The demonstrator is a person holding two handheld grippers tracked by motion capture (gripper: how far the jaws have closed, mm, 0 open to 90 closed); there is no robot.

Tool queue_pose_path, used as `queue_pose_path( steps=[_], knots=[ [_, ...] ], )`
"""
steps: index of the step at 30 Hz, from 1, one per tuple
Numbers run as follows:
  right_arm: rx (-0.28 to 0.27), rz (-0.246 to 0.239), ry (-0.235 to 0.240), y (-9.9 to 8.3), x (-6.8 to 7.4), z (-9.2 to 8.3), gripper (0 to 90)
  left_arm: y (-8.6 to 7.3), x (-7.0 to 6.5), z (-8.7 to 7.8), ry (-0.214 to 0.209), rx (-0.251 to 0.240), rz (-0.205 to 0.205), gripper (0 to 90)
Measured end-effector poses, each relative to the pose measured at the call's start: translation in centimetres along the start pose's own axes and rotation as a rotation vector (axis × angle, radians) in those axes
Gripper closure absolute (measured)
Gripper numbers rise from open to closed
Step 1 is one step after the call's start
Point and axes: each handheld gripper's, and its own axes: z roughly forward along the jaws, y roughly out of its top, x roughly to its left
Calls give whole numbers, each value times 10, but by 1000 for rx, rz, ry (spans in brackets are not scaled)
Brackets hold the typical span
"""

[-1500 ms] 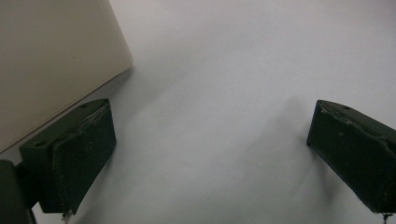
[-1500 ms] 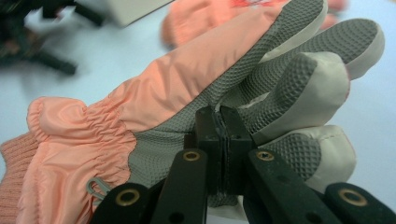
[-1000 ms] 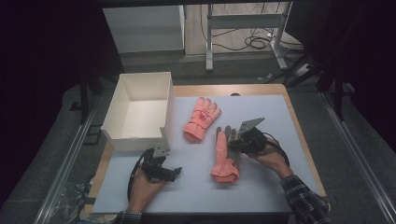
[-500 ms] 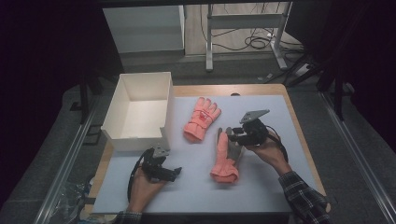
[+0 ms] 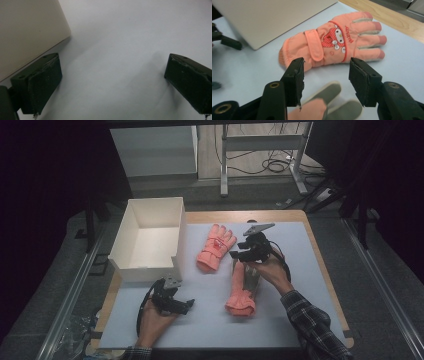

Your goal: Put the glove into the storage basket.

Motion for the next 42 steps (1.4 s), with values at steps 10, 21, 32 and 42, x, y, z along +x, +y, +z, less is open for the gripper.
queue_pose_path(
  steps=[10, 21, 32, 42],
  knots=[
    [33, -21, -18, 21, 0, 34, 554, 0, 0, 0, 1, -2, 1, 12],
    [82, -9, -17, 40, -6, 69, 582, 0, 0, 0, 0, 1, 0, 12],
    [186, -22, -58, 38, -15, 110, 531, 0, 0, 0, 0, 0, -1, 12],
    [235, 44, -9, 33, -23, 118, 781, 0, 0, 0, 0, 0, -1, 12]
  ],
)
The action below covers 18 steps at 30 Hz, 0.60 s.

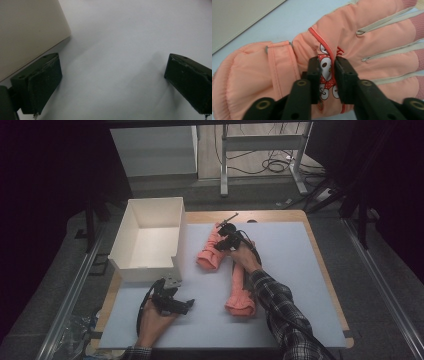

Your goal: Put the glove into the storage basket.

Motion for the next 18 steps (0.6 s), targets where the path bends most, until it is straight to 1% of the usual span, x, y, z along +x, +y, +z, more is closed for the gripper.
queue_pose_path(
  steps=[3, 7, 11, 12, 13, 15, 16, 17, 18],
  knots=[
    [5, -9, -13, 1, 2, -2, 849, 0, 0, 0, 0, 0, 0, 12],
    [-2, -17, -32, 2, 5, -7, 870, 0, 0, 0, 0, 0, 0, 12],
    [-23, -9, -18, 4, 3, -17, 874, 0, 0, 0, 0, 0, -1, 12],
    [-23, -9, -18, 4, 3, -17, 874, 0, 0, 0, 0, 0, -1, 12],
    [-39, -9, -17, 4, 2, -23, 874, 0, 0, 0, 0, 0, -1, 12],
    [-56, -10, -10, 4, 1, -30, 875, 0, 0, 0, 0, 1, 1, 12],
    [-56, -10, -10, 4, 1, -30, 875, 0, 0, 0, 0, 1, 1, 12],
    [-69, -14, -2, 4, 2, -37, 875, 0, 0, 0, 1, 1, 1, 12],
    [-69, -14, -2, 4, 2, -37, 875, 0, 0, 0, 1, 1, 1, 12]
  ],
)
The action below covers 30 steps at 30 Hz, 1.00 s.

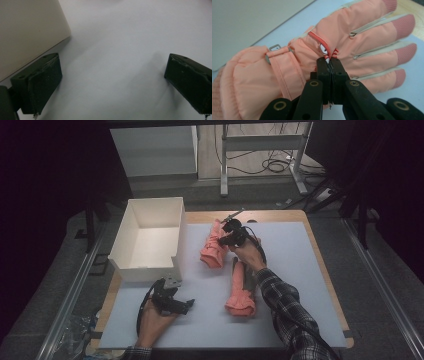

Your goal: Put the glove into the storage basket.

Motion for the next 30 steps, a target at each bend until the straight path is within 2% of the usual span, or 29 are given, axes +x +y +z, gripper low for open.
queue_pose_path(
  steps=[9, 10, 11, 12, 17, 22, 23, 30],
  knots=[
    [-68, -36, 37, 5, 13, -38, 876, 0, 0, 0, 0, 0, 2, 12],
    [-68, -36, 37, 5, 13, -38, 876, 0, 0, 0, 0, 0, 2, 12],
    [-78, -44, 42, 6, 16, -47, 876, 0, 0, 0, 0, -1, 1, 12],
    [-78, -44, 42, 6, 16, -47, 876, 0, 0, 0, 0, -1, 1, 12],
    [-86, -67, 51, 6, 26, -69, 875, 0, 0, 0, 0, -1, 2, 12],
    [-89, -80, 51, 1, 31, -85, 875, 0, 0, 0, 0, -1, 1, 12],
    [-93, -83, 53, -2, 32, -92, 875, 0, 0, 0, 0, -1, 1, 12],
    [-89, -94, 42, -20, 39, -117, 875, 0, 0, 0, 0, -1, 2, 12]
  ],
)
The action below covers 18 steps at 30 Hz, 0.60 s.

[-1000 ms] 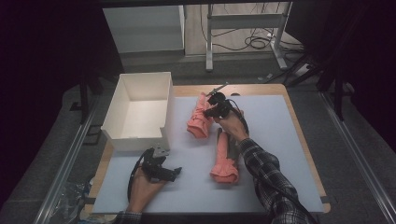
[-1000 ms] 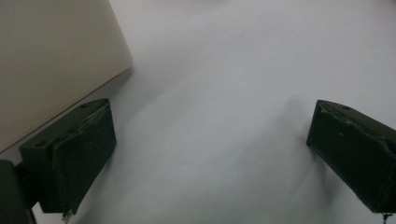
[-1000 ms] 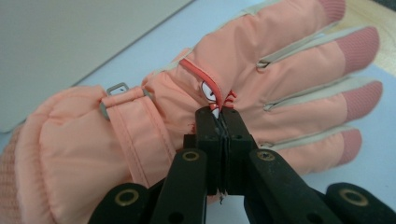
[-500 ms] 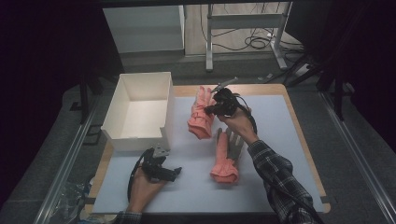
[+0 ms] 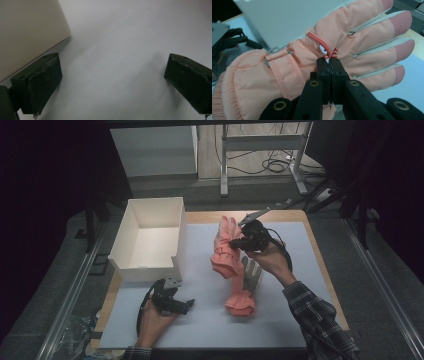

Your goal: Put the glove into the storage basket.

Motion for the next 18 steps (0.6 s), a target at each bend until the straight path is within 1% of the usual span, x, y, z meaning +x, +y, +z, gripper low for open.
queue_pose_path(
  steps=[8, 14, 18],
  knots=[
    [4, -4, -13, -24, 12, -27, 875, 0, 0, 0, 2, -1, -1, 12],
    [32, -17, -28, -42, 24, -43, 874, 0, 0, 0, 1, -2, -2, 12],
    [50, -16, -27, -57, 33, -49, 874, 0, 0, 0, 0, 0, -2, 12]
  ],
)
